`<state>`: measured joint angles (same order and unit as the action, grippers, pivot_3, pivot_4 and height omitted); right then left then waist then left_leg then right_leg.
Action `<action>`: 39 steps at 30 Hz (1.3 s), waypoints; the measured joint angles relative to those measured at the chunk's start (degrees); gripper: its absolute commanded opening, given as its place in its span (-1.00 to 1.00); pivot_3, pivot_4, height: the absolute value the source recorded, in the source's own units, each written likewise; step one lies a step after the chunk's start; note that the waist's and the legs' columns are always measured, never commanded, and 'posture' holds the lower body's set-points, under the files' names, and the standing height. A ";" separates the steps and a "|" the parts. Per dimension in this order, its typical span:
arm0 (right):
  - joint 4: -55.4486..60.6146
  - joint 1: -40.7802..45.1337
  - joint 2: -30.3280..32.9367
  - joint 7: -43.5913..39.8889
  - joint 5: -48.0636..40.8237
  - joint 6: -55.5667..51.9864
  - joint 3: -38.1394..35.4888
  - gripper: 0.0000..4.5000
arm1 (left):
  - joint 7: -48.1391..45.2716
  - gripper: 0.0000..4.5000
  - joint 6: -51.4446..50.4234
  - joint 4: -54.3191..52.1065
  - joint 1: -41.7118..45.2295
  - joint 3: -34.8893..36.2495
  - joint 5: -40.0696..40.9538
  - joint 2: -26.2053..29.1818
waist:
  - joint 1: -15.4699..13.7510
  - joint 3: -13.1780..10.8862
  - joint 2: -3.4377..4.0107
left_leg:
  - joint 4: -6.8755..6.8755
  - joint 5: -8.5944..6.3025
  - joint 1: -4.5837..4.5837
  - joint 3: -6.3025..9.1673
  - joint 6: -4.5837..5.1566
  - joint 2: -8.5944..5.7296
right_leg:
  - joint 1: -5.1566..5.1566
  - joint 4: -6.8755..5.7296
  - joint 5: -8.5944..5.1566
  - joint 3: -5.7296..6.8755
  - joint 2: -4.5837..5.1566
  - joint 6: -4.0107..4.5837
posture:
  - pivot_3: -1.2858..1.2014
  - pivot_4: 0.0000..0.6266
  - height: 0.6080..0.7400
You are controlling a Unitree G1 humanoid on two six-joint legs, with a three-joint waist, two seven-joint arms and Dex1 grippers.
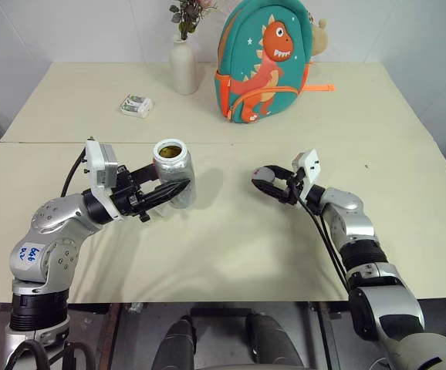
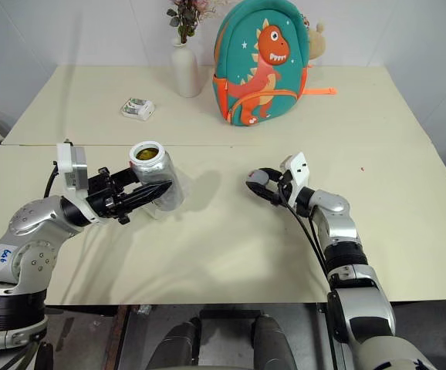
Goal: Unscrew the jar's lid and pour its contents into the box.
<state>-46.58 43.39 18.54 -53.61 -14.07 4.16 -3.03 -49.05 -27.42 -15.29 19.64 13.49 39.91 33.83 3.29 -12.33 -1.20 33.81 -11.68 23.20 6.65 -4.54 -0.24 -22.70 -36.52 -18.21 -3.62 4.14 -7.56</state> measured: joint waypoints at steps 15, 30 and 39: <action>6.51 1.46 4.70 -11.43 -2.12 -5.59 -0.33 0.98 | 0.81 -0.11 0.29 -2.26 -2.78 1.66 -0.98 4.65 | -0.02 -0.06 0.10 | -0.02 0.00 -0.01 0.00 0.00 0.00 | 0.03 0.03 0.00 -0.01 0.00 -0.01 | 0.03 -0.52 1.00; 29.40 13.21 9.39 -22.98 -12.02 -27.79 3.23 0.98 | 6.93 -0.11 -6.16 -2.02 -7.45 15.18 0.38 12.02 | -0.70 -0.09 0.11 | -0.17 -0.05 0.06 0.01 -0.04 0.02 | -0.05 0.18 -0.07 0.03 0.05 0.10 | 0.03 -0.52 1.00; 30.76 10.08 9.77 -24.10 -11.11 -25.88 5.46 0.98 | 19.68 -0.11 1.35 -1.61 -6.76 7.23 -18.86 12.03 | -0.79 -0.09 0.10 | -0.25 -0.06 0.05 0.00 -0.04 0.03 | -0.07 0.24 -0.06 0.03 0.02 0.07 | 0.03 -0.52 1.00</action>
<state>-15.82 53.47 28.31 -77.71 -25.18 -21.72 2.43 -29.37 -26.07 -16.90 12.88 20.73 21.04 45.85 2.50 -12.42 -1.10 33.56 -11.74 23.24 6.65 -4.58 -0.21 -22.77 -36.28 -18.27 -3.59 4.16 -7.49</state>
